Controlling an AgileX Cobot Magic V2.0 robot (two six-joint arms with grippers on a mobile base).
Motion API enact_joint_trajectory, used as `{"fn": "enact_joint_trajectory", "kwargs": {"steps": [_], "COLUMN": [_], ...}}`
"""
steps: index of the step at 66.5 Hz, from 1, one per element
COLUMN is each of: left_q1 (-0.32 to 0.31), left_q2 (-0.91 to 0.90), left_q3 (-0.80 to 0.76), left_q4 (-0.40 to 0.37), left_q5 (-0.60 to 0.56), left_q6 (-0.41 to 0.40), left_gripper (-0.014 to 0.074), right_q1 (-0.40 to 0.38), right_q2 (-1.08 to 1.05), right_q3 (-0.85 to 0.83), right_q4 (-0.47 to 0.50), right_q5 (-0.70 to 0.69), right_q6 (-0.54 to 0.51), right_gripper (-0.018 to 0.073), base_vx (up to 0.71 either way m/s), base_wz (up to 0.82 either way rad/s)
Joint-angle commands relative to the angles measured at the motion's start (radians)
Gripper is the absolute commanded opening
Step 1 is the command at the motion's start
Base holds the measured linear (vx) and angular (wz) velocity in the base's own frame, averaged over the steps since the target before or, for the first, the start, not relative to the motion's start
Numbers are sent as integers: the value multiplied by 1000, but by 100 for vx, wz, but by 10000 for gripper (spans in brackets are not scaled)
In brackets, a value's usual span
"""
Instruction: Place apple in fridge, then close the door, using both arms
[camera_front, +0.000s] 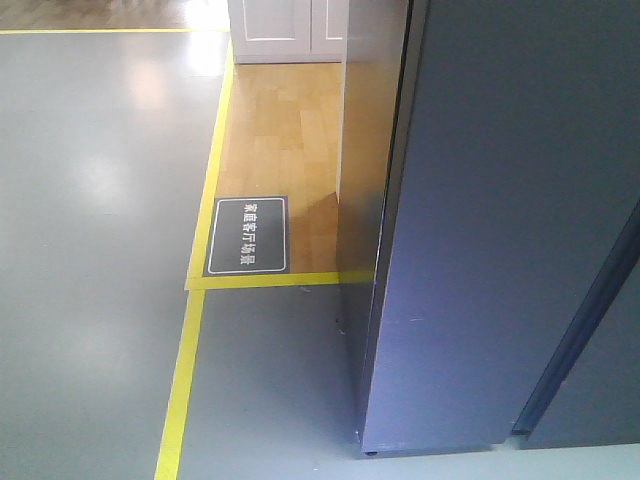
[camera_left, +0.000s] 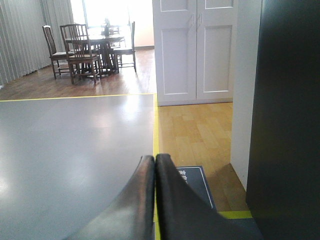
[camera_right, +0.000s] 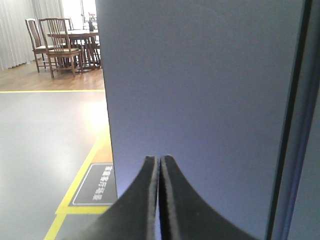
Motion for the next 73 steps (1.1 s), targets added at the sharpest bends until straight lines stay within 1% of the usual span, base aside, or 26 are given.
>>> {"fn": "enact_joint_trajectory", "kwargs": {"steps": [1,8,18,25,73], "left_q1": [4,4,4,4,4], "left_q2": [-15,-15,-15,-15,-15], "left_q3": [-17,-17,-17,-17,-17], "left_q4": [-1,-1,-1,-1,-1], "left_q5": [-77,-77,-77,-77,-77], "left_q6": [-11,-11,-11,-11,-11], "left_gripper": [-6,-6,-6,-6,-6], "right_q1": [-7,-7,-7,-7,-7], "right_q2": [-10,-10,-10,-10,-10], "right_q3": [-4,-4,-4,-4,-4], "right_q4": [-2,9,79,99,99], "right_q5": [-141,-178,-167,-163,-161], "right_q6": [-6,-38,-111,-105,-105], "right_gripper": [-3,-3,-3,-3,-3], "base_vx": [0,0,0,0,0], "base_wz": [0,0,0,0,0]}}
